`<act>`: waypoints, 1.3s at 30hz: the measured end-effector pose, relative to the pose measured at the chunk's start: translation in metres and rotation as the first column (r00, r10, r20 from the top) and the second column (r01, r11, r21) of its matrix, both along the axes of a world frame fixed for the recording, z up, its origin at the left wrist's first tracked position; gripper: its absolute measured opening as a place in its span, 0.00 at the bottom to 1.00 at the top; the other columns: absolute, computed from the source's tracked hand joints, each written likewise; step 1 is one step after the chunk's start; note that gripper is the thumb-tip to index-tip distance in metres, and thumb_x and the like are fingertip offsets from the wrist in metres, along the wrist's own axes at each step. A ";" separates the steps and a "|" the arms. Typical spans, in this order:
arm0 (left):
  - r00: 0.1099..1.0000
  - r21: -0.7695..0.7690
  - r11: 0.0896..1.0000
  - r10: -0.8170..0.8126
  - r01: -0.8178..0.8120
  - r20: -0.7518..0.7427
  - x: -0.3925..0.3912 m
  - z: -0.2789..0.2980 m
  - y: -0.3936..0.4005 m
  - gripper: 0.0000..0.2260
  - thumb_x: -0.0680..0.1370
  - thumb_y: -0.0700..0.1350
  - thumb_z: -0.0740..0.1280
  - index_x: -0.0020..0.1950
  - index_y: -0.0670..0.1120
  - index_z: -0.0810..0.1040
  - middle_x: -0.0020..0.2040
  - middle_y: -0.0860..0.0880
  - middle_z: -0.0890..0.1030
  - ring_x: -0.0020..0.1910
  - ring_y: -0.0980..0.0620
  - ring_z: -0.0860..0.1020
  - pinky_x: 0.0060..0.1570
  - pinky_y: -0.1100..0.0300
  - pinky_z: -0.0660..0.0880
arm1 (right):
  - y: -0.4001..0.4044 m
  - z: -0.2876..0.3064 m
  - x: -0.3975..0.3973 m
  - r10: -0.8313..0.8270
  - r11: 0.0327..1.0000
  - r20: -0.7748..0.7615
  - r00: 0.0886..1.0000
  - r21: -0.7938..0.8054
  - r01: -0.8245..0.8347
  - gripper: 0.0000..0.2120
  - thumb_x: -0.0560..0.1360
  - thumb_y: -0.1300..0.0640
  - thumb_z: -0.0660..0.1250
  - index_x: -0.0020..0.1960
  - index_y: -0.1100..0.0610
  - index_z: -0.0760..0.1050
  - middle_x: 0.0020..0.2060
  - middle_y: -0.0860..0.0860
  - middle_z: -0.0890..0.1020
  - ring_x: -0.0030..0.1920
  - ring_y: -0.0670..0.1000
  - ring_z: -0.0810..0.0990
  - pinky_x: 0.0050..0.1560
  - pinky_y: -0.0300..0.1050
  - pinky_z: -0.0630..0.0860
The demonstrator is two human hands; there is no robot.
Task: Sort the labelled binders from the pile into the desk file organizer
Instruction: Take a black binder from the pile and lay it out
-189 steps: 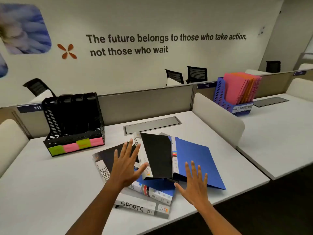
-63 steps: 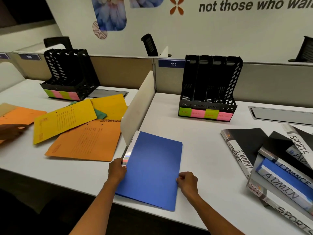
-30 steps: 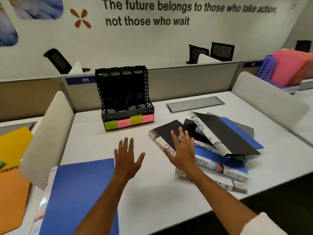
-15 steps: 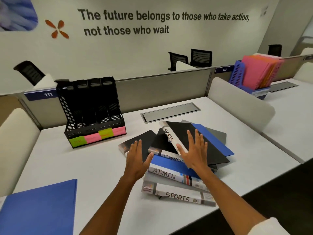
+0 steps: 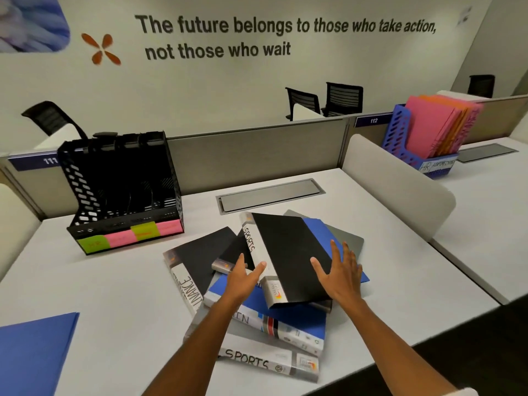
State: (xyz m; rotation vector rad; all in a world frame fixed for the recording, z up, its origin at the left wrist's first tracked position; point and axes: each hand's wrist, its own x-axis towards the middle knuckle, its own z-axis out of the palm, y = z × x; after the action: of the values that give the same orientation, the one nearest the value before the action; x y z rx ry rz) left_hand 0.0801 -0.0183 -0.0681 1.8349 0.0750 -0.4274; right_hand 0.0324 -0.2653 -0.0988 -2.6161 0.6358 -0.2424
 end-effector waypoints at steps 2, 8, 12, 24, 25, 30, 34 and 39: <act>0.999 0.011 1.000 0.021 -0.021 -0.030 -0.001 -0.002 -0.012 0.37 0.77 0.52 0.69 0.79 0.44 0.53 0.73 0.42 0.69 0.68 0.43 0.73 0.60 0.48 0.74 | -0.011 -0.006 -0.001 0.008 1.000 -0.030 1.000 0.020 -0.007 0.39 0.74 0.31 0.56 0.78 0.46 0.48 0.78 0.54 0.53 0.77 0.59 0.53 0.74 0.63 0.53; 0.984 0.027 0.986 0.168 -0.167 -0.060 -0.006 -0.010 -0.034 0.20 0.72 0.49 0.75 0.60 0.46 0.72 0.61 0.44 0.79 0.49 0.50 0.80 0.41 0.59 0.80 | -0.028 -0.021 -0.008 0.047 0.990 -0.064 0.997 0.133 -0.039 0.39 0.75 0.32 0.58 0.78 0.49 0.51 0.75 0.55 0.62 0.75 0.58 0.60 0.73 0.59 0.61; 0.964 -0.020 0.973 0.226 -0.231 -0.139 -0.004 -0.010 -0.039 0.15 0.73 0.41 0.74 0.56 0.44 0.74 0.58 0.42 0.81 0.48 0.47 0.82 0.40 0.56 0.81 | -0.026 -0.026 -0.018 0.054 0.976 -0.055 0.997 0.215 -0.041 0.37 0.75 0.35 0.60 0.77 0.52 0.55 0.71 0.54 0.68 0.70 0.58 0.66 0.68 0.55 0.67; 0.931 -0.143 0.942 0.262 -0.303 -0.253 -0.008 -0.004 -0.032 0.12 0.79 0.40 0.67 0.62 0.44 0.72 0.59 0.43 0.79 0.52 0.43 0.81 0.45 0.50 0.80 | -0.016 -0.013 -0.024 -0.069 0.909 0.042 0.997 0.415 0.046 0.25 0.78 0.48 0.65 0.71 0.57 0.67 0.64 0.56 0.76 0.65 0.58 0.72 0.63 0.53 0.73; 0.932 -0.163 0.939 0.256 -0.303 -0.258 -0.009 -0.002 -0.029 0.12 0.79 0.40 0.66 0.62 0.44 0.72 0.58 0.43 0.79 0.52 0.43 0.81 0.44 0.50 0.80 | -0.013 -0.012 -0.024 -0.081 0.900 0.053 0.995 0.432 0.050 0.24 0.78 0.49 0.65 0.71 0.58 0.68 0.63 0.56 0.77 0.65 0.58 0.73 0.63 0.53 0.73; 0.946 -0.260 0.922 0.232 -0.288 -0.228 -0.015 0.010 -0.001 0.12 0.80 0.39 0.64 0.63 0.44 0.74 0.58 0.43 0.81 0.54 0.41 0.81 0.50 0.46 0.80 | 0.007 -0.001 -0.023 -0.126 0.865 0.111 0.986 0.499 0.055 0.23 0.78 0.53 0.66 0.70 0.60 0.69 0.65 0.57 0.76 0.65 0.57 0.74 0.65 0.53 0.72; 0.964 -0.294 0.921 0.219 -0.256 -0.154 -0.021 0.021 0.034 0.15 0.80 0.40 0.63 0.67 0.41 0.72 0.60 0.41 0.80 0.54 0.40 0.81 0.55 0.42 0.79 | 0.034 0.015 -0.018 -0.103 0.863 0.146 0.984 0.505 0.015 0.22 0.78 0.53 0.65 0.69 0.60 0.71 0.65 0.57 0.76 0.65 0.58 0.74 0.65 0.53 0.71; 0.959 -0.278 0.918 0.269 -0.283 -0.087 -0.033 0.033 0.095 0.14 0.81 0.41 0.62 0.67 0.42 0.73 0.60 0.41 0.80 0.52 0.39 0.81 0.54 0.42 0.79 | 0.091 0.030 -0.019 -0.080 0.835 0.206 0.975 0.549 -0.047 0.20 0.78 0.56 0.66 0.68 0.61 0.72 0.63 0.58 0.77 0.63 0.58 0.75 0.65 0.55 0.72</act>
State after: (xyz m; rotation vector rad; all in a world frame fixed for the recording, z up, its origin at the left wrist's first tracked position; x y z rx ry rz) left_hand 0.0474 0.0770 -0.0348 1.4983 0.2874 -0.2657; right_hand 0.0135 -0.1746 -0.0683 -1.9912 0.5500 -0.2988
